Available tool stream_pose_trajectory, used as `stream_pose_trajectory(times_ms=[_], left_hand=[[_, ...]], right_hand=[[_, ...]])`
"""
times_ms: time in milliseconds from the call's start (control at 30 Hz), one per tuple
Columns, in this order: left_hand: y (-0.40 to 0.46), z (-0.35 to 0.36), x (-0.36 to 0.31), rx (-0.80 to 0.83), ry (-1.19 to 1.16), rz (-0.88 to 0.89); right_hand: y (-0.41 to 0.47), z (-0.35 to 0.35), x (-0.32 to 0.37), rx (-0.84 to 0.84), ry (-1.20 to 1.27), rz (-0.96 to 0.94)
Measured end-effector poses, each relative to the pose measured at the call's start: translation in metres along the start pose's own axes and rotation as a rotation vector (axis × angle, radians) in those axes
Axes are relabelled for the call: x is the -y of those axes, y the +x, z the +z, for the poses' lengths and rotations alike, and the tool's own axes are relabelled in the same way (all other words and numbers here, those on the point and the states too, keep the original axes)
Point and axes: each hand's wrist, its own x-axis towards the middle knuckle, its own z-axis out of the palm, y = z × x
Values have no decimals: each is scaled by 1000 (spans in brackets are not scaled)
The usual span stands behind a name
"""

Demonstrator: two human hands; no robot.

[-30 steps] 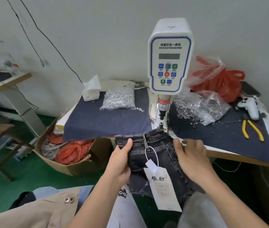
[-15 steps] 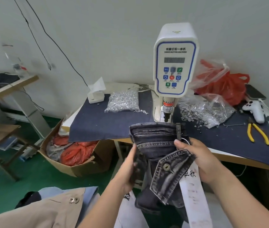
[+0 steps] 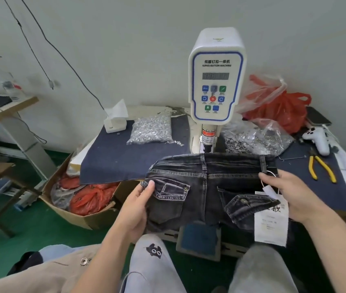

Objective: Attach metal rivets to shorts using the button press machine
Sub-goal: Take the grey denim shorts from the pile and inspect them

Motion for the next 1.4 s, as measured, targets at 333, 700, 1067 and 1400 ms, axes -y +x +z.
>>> stream_pose_trajectory(times_ms=[333, 700, 1067, 1400], left_hand=[[-10, 16, -13, 69, -6, 58], [-21, 49, -6, 241, 10, -4], [-18, 34, -12, 160, 179, -4], [-21, 41, -10, 220, 297, 21]], right_hand=[[0, 28, -36, -470, -1026, -156], [-21, 117, -49, 84, -795, -622], [-7, 105, -49, 11, -689, -462], [-17, 107, -42, 31, -677, -345]])
